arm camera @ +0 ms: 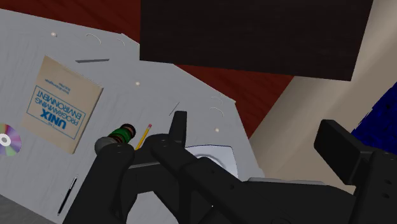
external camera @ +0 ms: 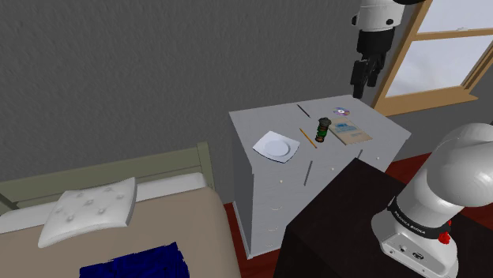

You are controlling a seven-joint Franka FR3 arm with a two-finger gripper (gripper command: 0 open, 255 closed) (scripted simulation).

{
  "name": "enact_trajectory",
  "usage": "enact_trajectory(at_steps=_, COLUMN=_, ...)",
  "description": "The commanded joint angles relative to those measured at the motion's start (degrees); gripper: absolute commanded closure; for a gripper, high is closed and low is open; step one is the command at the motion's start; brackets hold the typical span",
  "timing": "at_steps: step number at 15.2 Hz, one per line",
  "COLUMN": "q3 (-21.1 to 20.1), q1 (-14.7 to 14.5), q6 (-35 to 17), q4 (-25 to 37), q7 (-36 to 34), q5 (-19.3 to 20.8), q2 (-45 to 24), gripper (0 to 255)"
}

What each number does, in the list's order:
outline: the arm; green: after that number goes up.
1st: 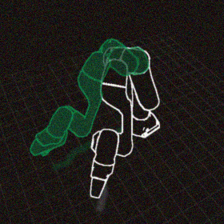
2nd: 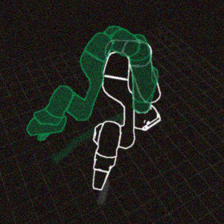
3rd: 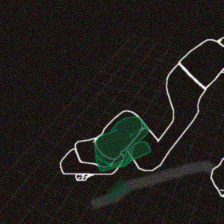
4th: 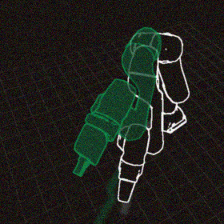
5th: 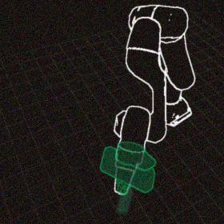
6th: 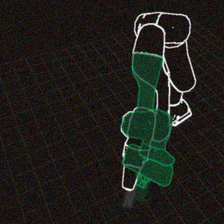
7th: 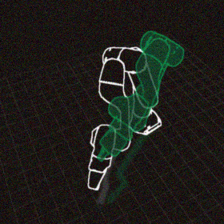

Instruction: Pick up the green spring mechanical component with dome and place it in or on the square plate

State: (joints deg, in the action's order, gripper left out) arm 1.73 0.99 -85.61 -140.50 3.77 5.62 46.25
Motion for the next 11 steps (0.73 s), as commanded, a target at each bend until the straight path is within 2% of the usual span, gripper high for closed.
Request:
enact_trajectory(at_steps=1, q3=0.0, q1=0.0, q6=0.0, q4=0.0, q7=0.0, q5=0.0, q2=0.0, gripper=0)
enact_trajectory(at_steps=11, q3=9.5, q1=3.5, q6=-20.3, q4=-5.5, q7=6.3, q5=5.2, q2=-11.2, gripper=0)
